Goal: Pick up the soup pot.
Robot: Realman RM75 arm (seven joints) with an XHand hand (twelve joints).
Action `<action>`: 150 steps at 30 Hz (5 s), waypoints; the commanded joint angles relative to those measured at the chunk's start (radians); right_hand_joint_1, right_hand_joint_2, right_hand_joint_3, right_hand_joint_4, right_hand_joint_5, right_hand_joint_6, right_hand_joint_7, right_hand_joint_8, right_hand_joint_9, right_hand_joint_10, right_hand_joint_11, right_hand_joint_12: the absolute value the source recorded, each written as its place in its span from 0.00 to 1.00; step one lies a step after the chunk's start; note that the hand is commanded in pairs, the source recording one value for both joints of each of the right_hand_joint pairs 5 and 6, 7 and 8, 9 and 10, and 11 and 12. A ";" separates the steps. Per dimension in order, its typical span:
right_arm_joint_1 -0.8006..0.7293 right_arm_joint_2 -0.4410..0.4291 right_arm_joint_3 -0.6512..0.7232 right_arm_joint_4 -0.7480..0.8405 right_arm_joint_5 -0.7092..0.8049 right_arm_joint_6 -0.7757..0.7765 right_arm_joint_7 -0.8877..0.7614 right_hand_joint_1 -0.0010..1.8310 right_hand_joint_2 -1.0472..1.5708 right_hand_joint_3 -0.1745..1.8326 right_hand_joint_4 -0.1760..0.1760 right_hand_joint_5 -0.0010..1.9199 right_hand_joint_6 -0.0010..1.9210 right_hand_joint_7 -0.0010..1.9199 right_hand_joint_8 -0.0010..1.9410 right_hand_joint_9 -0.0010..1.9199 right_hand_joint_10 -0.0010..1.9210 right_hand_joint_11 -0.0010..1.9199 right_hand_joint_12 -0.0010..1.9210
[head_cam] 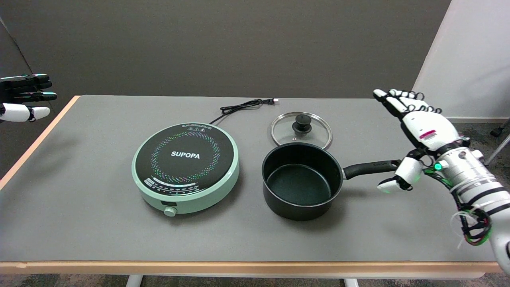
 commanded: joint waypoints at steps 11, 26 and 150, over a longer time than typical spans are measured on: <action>0.078 -0.150 -0.207 0.007 -0.089 0.028 -0.288 0.62 0.16 0.57 1.00 0.01 0.01 0.01 0.01 0.01 0.01 0.01 0.01; 0.002 -0.154 -0.182 0.007 0.110 0.025 -0.373 0.62 0.15 0.63 1.00 0.01 0.01 0.01 0.01 0.01 0.01 0.01 0.01; 0.071 -0.174 -0.465 -0.008 0.057 0.545 -0.490 0.61 0.21 0.59 1.00 0.03 0.03 0.03 0.03 0.03 0.03 0.03 0.03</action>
